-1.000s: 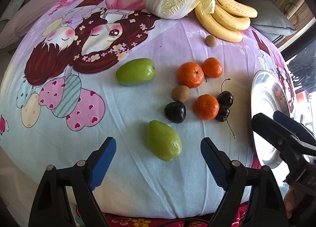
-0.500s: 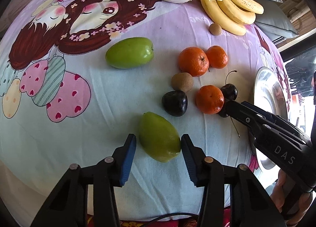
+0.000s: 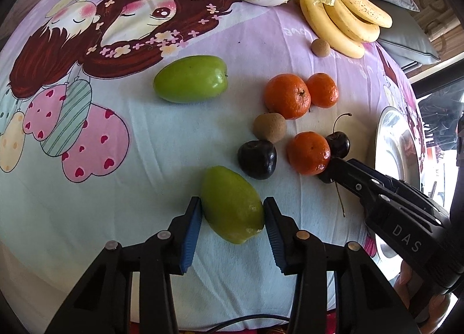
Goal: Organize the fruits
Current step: 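Close the left tool on the green pear while the right tool grasps a dark cherry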
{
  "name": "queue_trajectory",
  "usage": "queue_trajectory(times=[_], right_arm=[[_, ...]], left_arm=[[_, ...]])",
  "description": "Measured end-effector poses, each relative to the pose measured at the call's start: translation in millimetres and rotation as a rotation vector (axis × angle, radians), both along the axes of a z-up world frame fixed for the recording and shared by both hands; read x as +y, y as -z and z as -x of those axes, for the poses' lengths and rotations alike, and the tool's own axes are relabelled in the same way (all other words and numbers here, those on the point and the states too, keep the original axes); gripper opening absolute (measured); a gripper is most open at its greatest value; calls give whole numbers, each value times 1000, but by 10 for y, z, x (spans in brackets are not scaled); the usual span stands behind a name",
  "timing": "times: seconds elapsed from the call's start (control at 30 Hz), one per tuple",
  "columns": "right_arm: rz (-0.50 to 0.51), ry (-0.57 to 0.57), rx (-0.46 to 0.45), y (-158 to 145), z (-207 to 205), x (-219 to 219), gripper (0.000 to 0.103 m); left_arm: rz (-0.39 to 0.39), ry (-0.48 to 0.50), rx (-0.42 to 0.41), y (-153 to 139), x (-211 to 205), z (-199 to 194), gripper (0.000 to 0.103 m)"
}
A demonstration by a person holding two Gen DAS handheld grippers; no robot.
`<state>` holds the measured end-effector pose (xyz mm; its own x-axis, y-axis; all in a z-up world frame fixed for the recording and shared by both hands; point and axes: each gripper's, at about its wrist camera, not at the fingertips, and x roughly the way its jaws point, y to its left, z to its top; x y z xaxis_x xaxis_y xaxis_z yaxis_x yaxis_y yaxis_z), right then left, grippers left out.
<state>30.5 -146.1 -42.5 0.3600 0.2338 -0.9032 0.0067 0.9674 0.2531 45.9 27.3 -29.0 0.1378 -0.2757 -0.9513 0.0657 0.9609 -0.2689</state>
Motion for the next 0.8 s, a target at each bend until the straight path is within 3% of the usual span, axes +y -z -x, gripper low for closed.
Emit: queue_trajectory(times=[0.33,0.8], right_arm=[[-7,-36,5,5,55,34,34],[67,-80,11,49,4,103,34]], left_arm=[[7,-32,-2,-28,47,-5,44],[2,-43,-10,-26,32,-8,44]])
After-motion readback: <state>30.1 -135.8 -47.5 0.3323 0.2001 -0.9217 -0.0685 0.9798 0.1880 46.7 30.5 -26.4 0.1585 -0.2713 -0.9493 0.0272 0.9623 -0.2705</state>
